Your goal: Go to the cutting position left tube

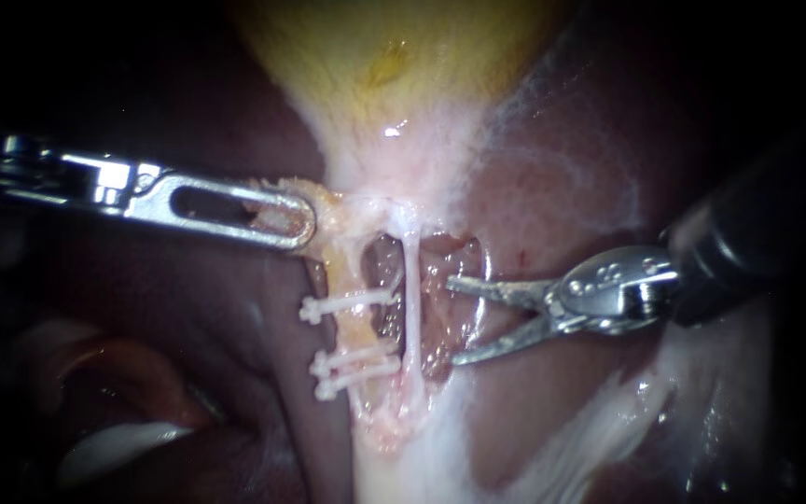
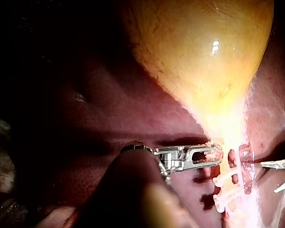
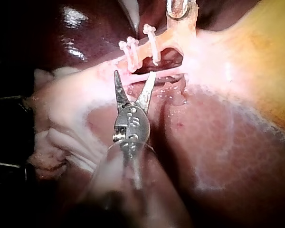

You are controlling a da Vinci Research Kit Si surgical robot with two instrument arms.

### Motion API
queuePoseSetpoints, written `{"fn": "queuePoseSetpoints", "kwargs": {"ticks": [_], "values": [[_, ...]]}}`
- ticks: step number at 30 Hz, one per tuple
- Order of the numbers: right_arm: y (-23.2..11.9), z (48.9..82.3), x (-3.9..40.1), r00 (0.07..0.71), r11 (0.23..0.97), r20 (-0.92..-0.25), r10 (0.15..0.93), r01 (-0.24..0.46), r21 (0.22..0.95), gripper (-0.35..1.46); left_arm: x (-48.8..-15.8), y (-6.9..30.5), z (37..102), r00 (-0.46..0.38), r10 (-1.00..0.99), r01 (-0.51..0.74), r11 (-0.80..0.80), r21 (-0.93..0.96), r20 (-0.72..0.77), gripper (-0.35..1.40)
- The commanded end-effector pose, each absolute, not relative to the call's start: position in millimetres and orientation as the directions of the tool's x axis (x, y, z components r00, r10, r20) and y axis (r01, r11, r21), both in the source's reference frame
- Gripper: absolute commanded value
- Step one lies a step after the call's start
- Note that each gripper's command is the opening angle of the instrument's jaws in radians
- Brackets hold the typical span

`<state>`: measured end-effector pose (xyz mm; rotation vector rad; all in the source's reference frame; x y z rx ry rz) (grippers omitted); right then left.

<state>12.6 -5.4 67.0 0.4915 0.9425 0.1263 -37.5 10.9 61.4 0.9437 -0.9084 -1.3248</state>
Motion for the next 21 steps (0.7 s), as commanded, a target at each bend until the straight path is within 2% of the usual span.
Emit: {"fn": "queuePoseSetpoints", "kwargs": {"ticks": [1,8,21], "values": [[-5.6,67.4,12.9,0.593,0.879,-0.741,0.315,0.112,0.463,1.39,-37.5,10.8,61.3,0.043,-0.999,0.362,0.018,0.932,0.003,-0.35],[-7.1,70.4,15.3,0.605,0.859,-0.723,0.334,0.120,0.497,1.39,-37.4,10.8,61.2,0.043,-0.999,0.363,0.018,0.932,0.003,-0.35],[-8.5,73.9,18.2,0.620,0.824,-0.698,0.358,0.142,0.549,1.34,-37.4,10.7,61.1,0.042,-0.999,0.363,0.018,0.932,0.003,-0.35]]}}
